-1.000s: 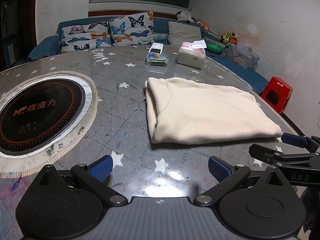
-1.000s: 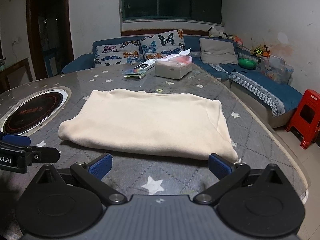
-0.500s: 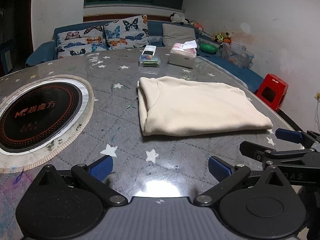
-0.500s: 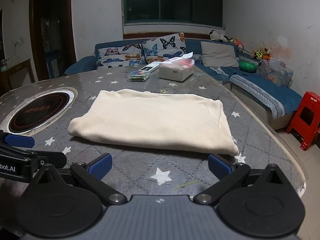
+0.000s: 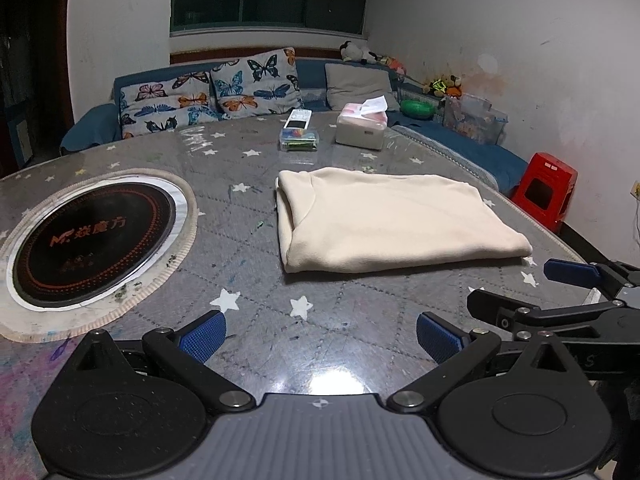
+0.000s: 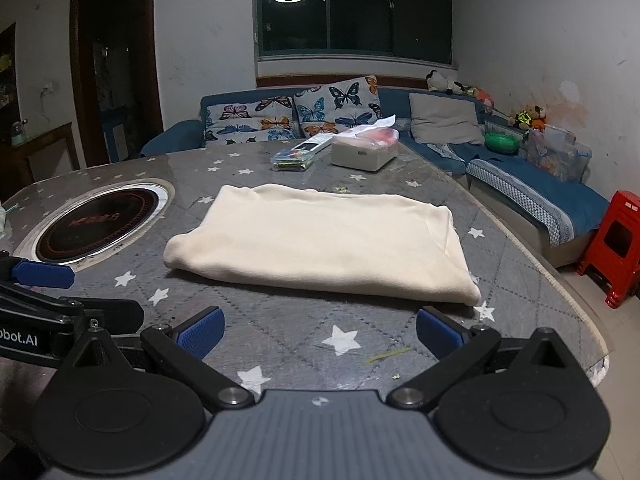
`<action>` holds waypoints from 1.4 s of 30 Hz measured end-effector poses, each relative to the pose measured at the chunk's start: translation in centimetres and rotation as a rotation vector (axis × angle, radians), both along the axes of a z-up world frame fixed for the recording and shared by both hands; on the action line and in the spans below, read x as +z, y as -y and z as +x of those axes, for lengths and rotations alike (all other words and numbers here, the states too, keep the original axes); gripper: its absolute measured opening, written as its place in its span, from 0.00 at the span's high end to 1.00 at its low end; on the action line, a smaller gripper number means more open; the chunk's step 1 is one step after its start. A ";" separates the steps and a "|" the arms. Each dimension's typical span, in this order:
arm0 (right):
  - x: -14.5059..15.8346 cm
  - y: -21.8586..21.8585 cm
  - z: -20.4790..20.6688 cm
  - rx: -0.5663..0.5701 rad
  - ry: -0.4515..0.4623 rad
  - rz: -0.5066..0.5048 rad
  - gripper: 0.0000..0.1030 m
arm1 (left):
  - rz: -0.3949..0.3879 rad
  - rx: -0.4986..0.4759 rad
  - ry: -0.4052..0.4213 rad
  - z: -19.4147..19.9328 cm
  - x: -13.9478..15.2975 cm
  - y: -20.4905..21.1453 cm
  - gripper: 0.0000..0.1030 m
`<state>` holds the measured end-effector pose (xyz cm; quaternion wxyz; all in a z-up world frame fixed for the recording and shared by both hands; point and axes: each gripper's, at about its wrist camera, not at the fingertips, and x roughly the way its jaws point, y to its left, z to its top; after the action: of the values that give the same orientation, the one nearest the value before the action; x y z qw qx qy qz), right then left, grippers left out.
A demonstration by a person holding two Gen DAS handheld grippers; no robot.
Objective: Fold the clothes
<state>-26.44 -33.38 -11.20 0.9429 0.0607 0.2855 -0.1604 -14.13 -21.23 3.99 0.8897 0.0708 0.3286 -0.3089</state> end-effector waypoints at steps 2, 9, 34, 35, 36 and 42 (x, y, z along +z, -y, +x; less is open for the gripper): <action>0.2 -0.2 -0.1 0.002 0.006 -0.001 0.00 | -0.001 0.000 0.007 -0.2 0.1 -0.1 0.00; 0.4 -0.7 -0.2 0.000 0.014 -0.004 0.00 | -0.003 0.000 0.020 -0.4 0.5 -0.4 0.00; -0.6 1.7 2.7 -0.010 -0.040 0.032 0.00 | 0.030 -0.017 -0.023 3.5 -0.3 2.0 0.00; -0.6 1.8 2.9 -0.010 -0.042 0.033 0.00 | 0.031 -0.018 -0.024 3.7 -0.3 2.1 0.00; -0.7 1.9 3.1 -0.011 -0.044 0.035 0.00 | 0.033 -0.018 -0.025 3.9 -0.3 2.3 0.00; -1.2 2.4 4.0 -0.021 -0.058 0.043 0.00 | 0.038 -0.020 -0.037 5.1 -0.6 2.9 0.00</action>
<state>-22.47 -35.78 -12.38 0.9310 0.0795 0.3153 -0.1658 -9.01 -24.16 3.35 0.8788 0.0854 0.3501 -0.3128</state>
